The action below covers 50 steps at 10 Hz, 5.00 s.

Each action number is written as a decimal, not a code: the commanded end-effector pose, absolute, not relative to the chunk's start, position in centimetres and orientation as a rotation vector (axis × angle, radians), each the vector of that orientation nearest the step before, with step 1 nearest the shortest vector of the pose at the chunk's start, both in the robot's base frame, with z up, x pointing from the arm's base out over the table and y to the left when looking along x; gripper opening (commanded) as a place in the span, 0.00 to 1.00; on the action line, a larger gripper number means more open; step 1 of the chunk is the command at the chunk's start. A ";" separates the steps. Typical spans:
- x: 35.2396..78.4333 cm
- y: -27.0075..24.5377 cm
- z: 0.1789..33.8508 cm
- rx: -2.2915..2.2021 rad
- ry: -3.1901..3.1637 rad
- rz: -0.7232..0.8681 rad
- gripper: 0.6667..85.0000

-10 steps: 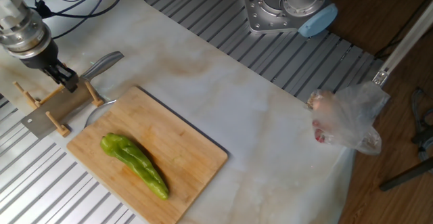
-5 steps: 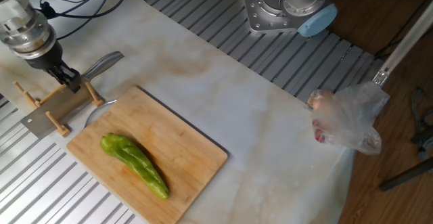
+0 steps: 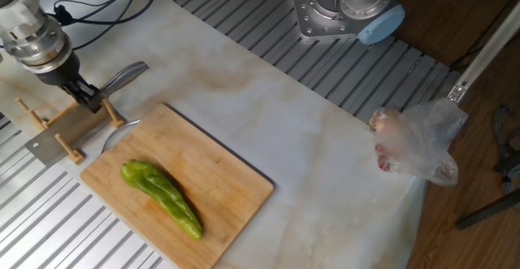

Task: Chop the chili peppers

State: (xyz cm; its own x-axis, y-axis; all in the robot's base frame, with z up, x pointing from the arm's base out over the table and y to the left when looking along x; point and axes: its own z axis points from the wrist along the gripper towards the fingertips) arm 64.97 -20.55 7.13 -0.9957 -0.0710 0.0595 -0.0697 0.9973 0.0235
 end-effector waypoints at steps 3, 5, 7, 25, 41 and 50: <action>65.4 -20.6 6.6 0.047 -3.101 -0.040 0.45; 65.7 -20.3 6.5 0.016 -3.115 -0.059 0.44; 65.5 -20.3 6.4 0.009 -3.117 -0.069 0.43; 65.6 -20.5 5.9 0.023 -3.094 -0.173 0.38; 64.9 -19.6 6.2 -0.012 -3.072 -0.209 0.28; 65.1 -19.9 6.0 -0.032 -3.077 -0.199 0.23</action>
